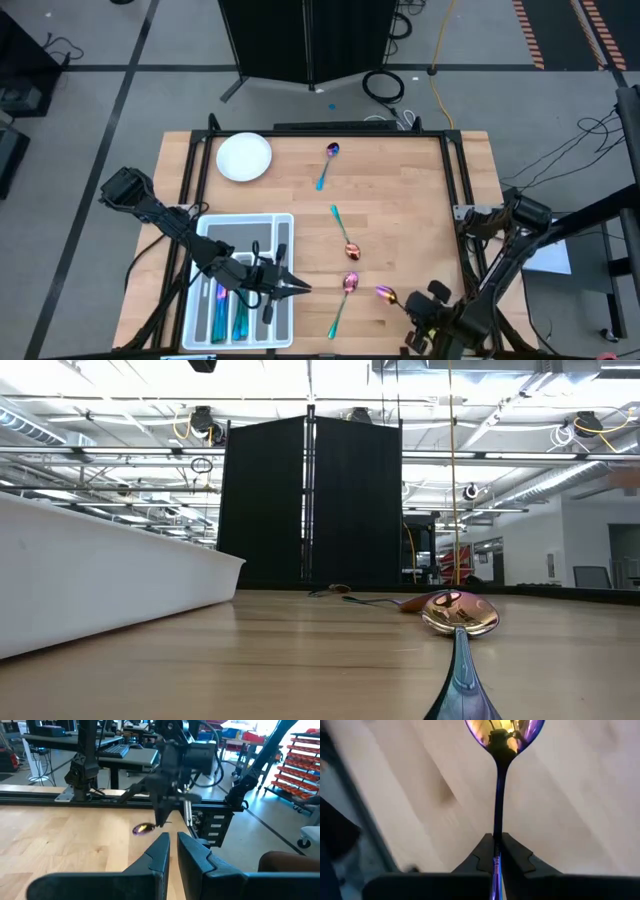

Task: Sort silverware
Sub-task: Put the iridescent blue spoon in the right slot of the silverware tray, then put the iridescent blue spoon in the silverware tray

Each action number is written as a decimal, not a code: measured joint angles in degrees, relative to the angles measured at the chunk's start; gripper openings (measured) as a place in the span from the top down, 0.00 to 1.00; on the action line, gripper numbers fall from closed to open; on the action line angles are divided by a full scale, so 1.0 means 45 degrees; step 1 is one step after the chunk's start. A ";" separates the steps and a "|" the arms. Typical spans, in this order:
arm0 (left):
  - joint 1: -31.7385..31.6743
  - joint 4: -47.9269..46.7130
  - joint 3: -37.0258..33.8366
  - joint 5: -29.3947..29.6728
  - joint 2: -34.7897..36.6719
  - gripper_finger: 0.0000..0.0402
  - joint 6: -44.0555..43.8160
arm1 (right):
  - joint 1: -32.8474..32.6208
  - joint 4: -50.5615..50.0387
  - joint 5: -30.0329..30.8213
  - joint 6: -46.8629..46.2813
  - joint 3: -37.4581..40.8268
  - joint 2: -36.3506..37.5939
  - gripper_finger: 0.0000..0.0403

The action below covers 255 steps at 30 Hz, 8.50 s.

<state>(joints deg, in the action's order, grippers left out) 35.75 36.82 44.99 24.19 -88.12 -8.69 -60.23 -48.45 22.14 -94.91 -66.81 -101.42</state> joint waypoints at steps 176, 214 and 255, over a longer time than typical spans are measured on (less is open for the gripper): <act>0.3721 -1.3629 0.1367 0.1274 -0.1094 1.00 -2.5695 | 0.4789 0.9196 -0.0269 1.5853 -0.0039 0.1382 0.57; 0.2963 -1.3496 0.1146 -0.0792 -0.1093 0.93 -2.6292 | 0.4812 0.9181 -0.0279 1.6338 -0.0035 0.1382 0.57; 0.0399 -1.0996 0.2356 0.4356 0.0253 0.77 -0.9993 | 0.6383 0.8632 0.1997 1.5028 -0.0034 0.1382 0.58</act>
<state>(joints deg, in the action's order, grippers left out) 37.54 -12.66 55.59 43.79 -86.98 -53.65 -31.50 -9.61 31.13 -27.28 -66.96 -95.20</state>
